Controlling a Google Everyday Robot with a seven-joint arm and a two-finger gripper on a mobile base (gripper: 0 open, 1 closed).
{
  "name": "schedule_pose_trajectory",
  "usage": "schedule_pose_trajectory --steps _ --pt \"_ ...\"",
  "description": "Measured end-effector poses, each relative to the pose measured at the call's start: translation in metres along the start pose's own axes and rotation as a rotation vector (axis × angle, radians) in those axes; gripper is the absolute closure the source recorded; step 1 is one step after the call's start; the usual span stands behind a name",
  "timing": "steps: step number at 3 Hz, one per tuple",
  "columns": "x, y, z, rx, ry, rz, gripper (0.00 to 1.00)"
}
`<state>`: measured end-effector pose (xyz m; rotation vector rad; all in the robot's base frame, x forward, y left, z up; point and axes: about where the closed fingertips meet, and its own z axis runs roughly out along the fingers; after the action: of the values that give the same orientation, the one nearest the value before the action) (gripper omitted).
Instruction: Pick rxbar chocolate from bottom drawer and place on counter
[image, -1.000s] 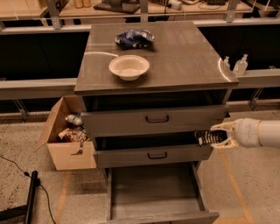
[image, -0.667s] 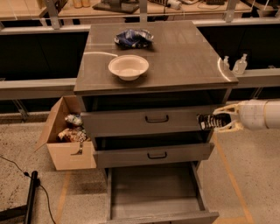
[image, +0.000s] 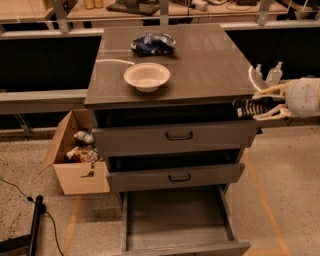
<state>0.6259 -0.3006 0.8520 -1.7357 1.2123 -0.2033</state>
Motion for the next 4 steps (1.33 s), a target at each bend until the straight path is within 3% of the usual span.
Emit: schedule_pose_trajectory --steps 1,2,4 --pt "-0.010 -0.043 -0.011 0.028 0.000 -0.048 1.00" --pt "-0.013 -0.077 -0.002 0.028 -0.004 -0.080 1.00" --pt "-0.013 -0.123 0.067 0.058 -0.002 -0.109 1.00"
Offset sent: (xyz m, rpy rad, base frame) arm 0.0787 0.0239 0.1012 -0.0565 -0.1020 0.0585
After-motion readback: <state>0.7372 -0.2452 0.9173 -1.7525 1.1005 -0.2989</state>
